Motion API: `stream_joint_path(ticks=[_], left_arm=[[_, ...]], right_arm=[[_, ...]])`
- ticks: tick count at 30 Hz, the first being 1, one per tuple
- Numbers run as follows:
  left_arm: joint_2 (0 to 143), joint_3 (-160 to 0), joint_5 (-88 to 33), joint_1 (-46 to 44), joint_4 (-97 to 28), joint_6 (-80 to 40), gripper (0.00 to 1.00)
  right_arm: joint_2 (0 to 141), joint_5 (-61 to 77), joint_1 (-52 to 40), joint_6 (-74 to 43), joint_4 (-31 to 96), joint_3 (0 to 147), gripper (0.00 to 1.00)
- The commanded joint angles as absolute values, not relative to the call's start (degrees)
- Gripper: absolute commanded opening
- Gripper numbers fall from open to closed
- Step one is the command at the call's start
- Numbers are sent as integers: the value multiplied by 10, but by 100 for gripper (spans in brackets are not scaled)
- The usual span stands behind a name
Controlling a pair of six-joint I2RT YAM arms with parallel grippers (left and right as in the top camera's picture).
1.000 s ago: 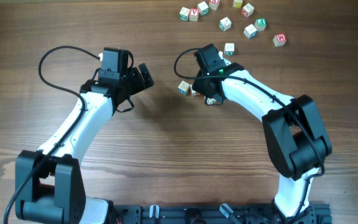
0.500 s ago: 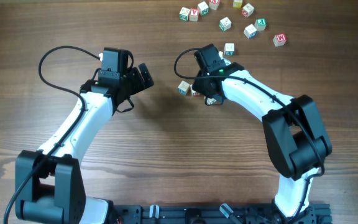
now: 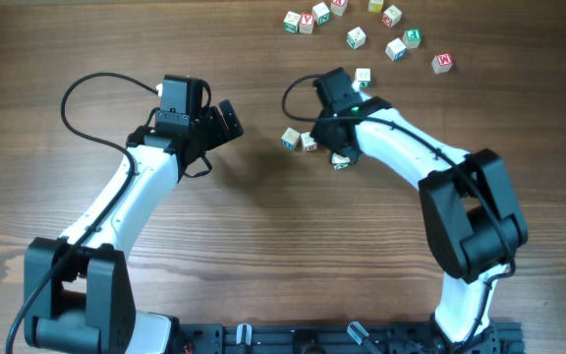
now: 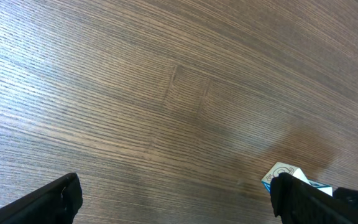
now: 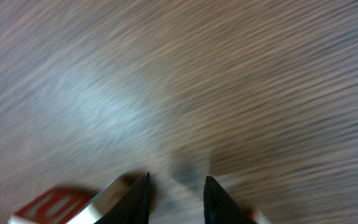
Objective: Form a circle
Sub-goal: 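Grasp the '9' block with the right gripper and lift it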
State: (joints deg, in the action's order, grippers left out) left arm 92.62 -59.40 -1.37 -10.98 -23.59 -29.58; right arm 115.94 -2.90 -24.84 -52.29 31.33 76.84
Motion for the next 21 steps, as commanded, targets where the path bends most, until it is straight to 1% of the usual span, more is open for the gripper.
stream_joint_path(ticks=[1,3,6,7,8,10,13,15,18,21], left_arm=[[915,-592,-14,-110,-235,-287,100],[915,-592,-14,-110,-235,-287,100],[915,-592,-14,-110,-235,-287,100],[915,-592,-14,-110,-235,-287,100],[915,-592,-14,-110,-235,-287,100],[915,-592,-14,-110,-235,-287,100],[915,-592,-14,-110,-234,-287,100],[915,-592,-14,-110,-235,-287,100],[915,-592,-14,-110,-235,-287,100],[915,-592,-14,-110,-235,-287,100]], right_arm=[[1124,-49,-211,-569,339,770,33],[1122,-48,-201,-572,353,770,37],[1122,-44,-199,-576,377,770,38],[1122,-42,-200,-576,385,770,42],[1122,-37,-200,-576,392,770,49],[1122,-19,-200,-571,406,770,58],[1122,2,-199,-512,421,770,69],[1122,1,-199,-462,438,770,74],[1121,1,-199,-419,456,770,76],[1112,1,-199,-387,471,770,76]])
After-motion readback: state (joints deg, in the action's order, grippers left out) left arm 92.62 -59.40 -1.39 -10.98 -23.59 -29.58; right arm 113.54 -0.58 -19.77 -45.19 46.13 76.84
